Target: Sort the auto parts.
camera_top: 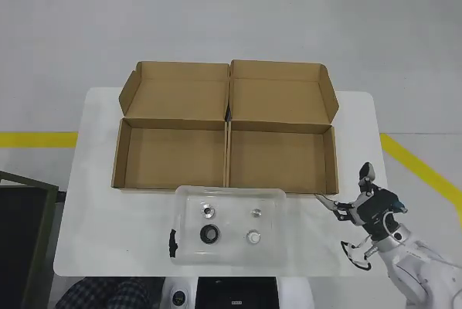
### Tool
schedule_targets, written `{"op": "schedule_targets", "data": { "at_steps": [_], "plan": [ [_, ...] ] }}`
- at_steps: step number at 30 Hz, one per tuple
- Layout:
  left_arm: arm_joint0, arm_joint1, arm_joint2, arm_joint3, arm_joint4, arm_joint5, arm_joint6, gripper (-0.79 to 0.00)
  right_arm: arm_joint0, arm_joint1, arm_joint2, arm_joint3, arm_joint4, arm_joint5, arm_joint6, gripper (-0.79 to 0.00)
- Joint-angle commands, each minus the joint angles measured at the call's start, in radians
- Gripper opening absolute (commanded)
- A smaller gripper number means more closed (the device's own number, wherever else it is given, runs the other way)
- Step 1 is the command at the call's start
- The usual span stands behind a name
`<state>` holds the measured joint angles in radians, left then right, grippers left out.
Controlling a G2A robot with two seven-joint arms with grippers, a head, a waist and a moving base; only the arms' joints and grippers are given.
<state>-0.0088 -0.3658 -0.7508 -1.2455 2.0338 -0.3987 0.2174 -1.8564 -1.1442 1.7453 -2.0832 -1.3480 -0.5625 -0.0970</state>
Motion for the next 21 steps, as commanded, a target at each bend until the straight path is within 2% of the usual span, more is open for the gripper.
{"op": "schedule_targets", "data": {
  "at_steps": [1,11,21],
  "plan": [
    [0.000,0.000,0.000,0.000,0.000,0.000,0.000,0.000,0.010,0.004,0.000,-0.008,0.005,-0.057,0.031,0.000],
    [0.000,0.000,0.000,0.000,0.000,0.000,0.000,0.000,0.054,0.025,-0.085,-0.093,-0.011,-0.330,0.182,0.000],
    [0.000,0.000,0.000,0.000,0.000,0.000,0.000,0.000,0.099,0.036,-0.207,-0.117,-0.028,-0.417,0.285,0.000]
  ]
}}
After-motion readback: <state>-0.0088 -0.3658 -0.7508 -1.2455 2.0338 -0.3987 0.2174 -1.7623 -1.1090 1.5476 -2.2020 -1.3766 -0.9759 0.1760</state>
